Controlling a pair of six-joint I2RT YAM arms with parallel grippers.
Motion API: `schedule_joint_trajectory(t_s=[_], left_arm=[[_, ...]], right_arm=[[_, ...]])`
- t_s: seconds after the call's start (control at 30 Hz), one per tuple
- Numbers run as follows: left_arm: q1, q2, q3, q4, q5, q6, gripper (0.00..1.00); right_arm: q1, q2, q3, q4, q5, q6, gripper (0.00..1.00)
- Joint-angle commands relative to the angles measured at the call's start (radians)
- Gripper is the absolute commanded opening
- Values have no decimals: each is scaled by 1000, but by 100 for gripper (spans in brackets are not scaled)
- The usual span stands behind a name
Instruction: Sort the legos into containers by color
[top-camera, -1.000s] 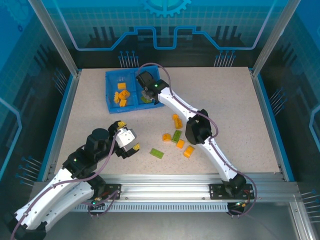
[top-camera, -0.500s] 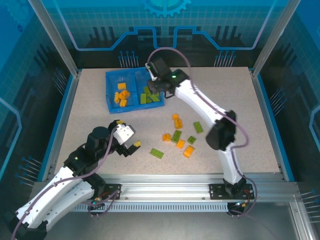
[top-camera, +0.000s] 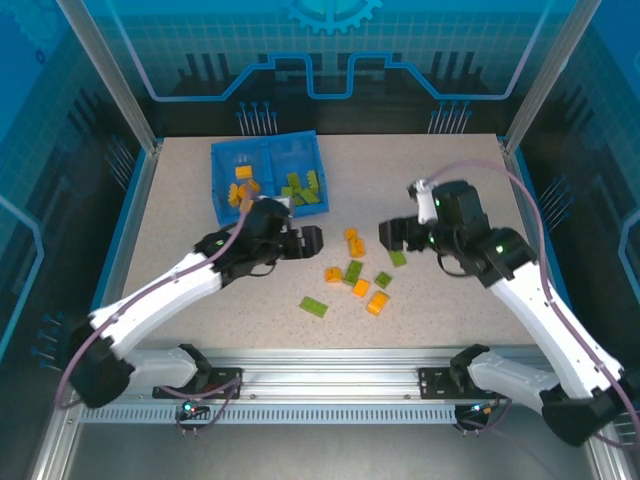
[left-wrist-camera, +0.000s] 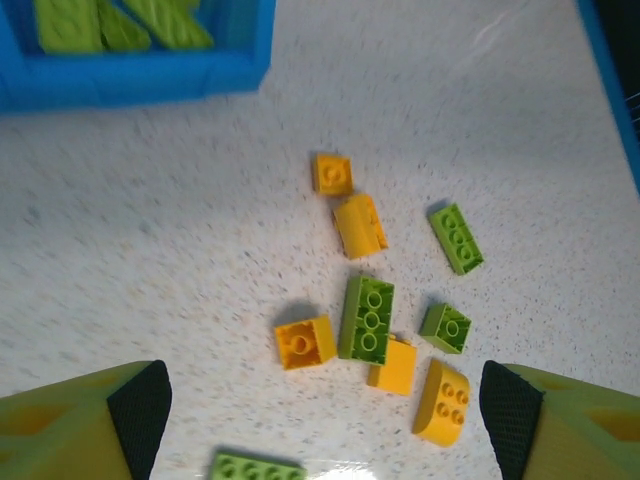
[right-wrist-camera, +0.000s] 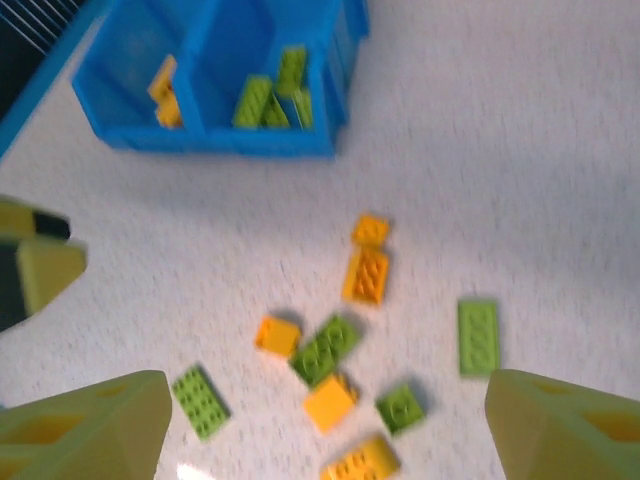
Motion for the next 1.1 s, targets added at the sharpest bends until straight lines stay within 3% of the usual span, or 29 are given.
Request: schedule_joint_trajectory(t_s=[0.0, 0.07, 0.3, 0.53, 0.83, 1.07], left_arm=[[-51, 171, 102, -31, -8, -232, 84], [-57, 282, 159, -23, 13, -270, 83], [-60, 602, 353, -9, 55, -324, 79], [-61, 810, 504, -48, 58, -305, 69], [-62, 869, 502, -45, 51, -297, 38], [-61, 730, 434, -37, 50, -271, 21]], right_arm=[[-22, -85, -117, -55, -50, 74, 96], [-26, -124, -167, -68, -53, 106, 100], [-43, -196, -251, -107, -38, 151, 100], [-64, -211, -248, -126, -35, 139, 100], [-70, -192, -252, -128, -108, 107, 100], [-70, -174, -237, -114, -166, 113, 100]])
